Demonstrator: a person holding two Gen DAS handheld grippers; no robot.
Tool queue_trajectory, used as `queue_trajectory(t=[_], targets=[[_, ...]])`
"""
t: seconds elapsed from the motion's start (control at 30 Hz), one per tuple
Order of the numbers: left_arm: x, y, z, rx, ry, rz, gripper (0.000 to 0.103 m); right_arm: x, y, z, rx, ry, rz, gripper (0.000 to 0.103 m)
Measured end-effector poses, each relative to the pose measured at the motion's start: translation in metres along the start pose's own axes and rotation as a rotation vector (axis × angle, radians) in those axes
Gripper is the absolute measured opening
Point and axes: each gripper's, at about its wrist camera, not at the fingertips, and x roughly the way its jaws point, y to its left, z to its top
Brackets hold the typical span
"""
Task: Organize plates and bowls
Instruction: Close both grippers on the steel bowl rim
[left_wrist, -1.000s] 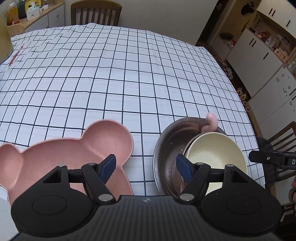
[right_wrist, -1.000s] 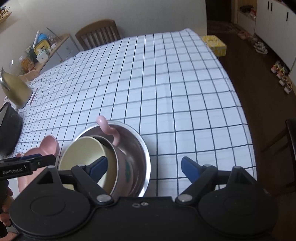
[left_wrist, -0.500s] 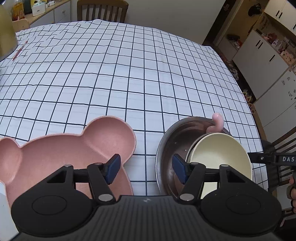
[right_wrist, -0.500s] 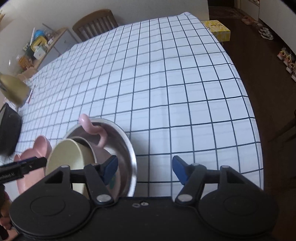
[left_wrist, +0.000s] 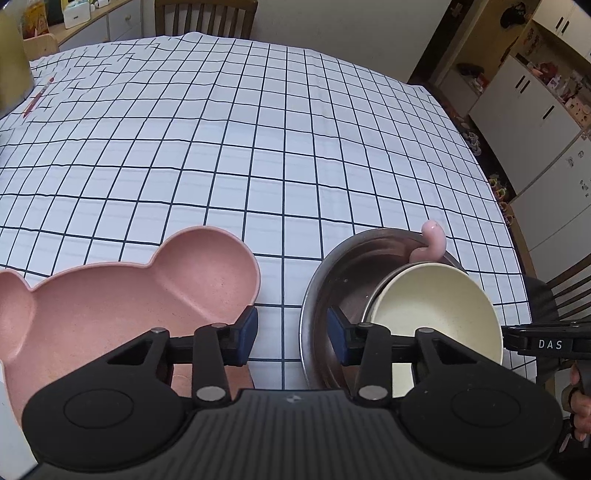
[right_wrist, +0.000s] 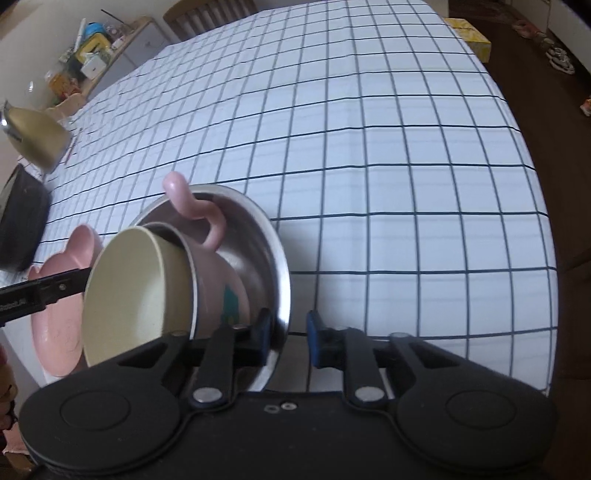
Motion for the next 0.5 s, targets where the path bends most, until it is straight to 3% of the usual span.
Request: queue_trajectory(t=[0.47,0.5], targets=[[0.028,-0.015,-0.009,-0.050,0.076,-0.059,0.030,-0.007,-0.016,0.007,-0.039,0.011,-0.030,0.009],[0.031,-0.015,-0.010,-0.058,0.085,-0.060,0.025,-0.007,-0.017,0.007,-0.040,0.011,-0.026,0.010]])
